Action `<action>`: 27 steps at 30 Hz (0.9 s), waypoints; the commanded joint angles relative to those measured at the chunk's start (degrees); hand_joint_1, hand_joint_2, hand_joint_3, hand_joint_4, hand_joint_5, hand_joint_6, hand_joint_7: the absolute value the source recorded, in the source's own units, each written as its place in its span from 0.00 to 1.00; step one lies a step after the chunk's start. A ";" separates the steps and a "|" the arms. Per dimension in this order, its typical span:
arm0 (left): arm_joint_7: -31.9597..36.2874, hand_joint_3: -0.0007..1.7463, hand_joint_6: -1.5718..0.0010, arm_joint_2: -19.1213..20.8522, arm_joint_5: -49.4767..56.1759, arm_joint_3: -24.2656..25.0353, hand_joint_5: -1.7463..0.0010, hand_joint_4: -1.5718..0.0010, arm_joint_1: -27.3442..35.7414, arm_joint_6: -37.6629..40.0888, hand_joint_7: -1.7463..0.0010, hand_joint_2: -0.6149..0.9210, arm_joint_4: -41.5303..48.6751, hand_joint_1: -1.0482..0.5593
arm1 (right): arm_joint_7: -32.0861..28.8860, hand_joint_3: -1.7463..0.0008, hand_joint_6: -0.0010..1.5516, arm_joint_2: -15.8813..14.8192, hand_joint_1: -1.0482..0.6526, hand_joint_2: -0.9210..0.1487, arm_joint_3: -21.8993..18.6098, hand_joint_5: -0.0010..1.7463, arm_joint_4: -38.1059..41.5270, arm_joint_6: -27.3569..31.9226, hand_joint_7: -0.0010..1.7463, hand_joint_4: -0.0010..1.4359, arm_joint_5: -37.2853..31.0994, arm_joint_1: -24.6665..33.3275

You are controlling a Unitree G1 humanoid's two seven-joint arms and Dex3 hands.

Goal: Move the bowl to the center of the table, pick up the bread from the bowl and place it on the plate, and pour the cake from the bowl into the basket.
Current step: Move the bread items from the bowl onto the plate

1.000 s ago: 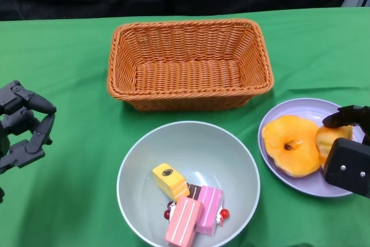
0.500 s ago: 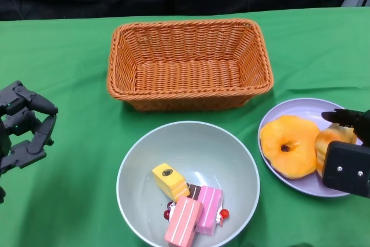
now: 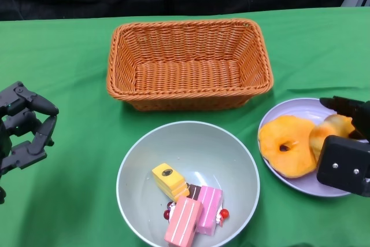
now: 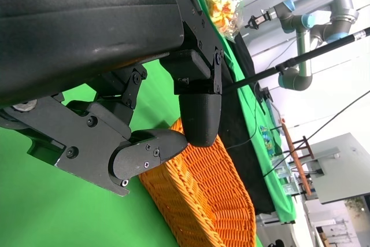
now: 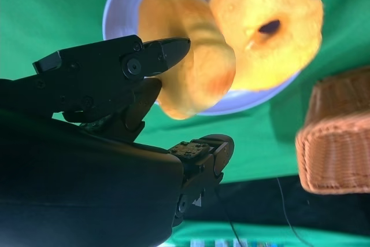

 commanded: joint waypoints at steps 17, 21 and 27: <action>-0.56 0.50 0.58 1.39 -0.30 0.41 0.00 0.52 0.59 -0.79 0.16 0.84 0.61 0.53 | 6.00 0.99 0.23 -1.89 0.37 0.01 -2.90 0.01 -7.47 4.51 0.01 0.48 0.17 0.45; -0.44 0.50 0.58 1.57 -0.16 0.44 0.00 0.52 0.67 -0.73 0.16 0.84 0.54 0.53 | 5.88 1.00 0.24 -1.65 0.37 0.01 -3.16 0.02 -7.15 4.61 0.01 0.49 0.78 0.69; -0.53 0.49 0.57 1.66 -0.20 0.46 0.01 0.52 0.69 -0.68 0.17 0.84 0.47 0.53 | 5.36 0.99 0.24 -1.07 0.37 0.00 -3.78 0.01 -7.66 4.43 0.00 0.49 2.09 1.21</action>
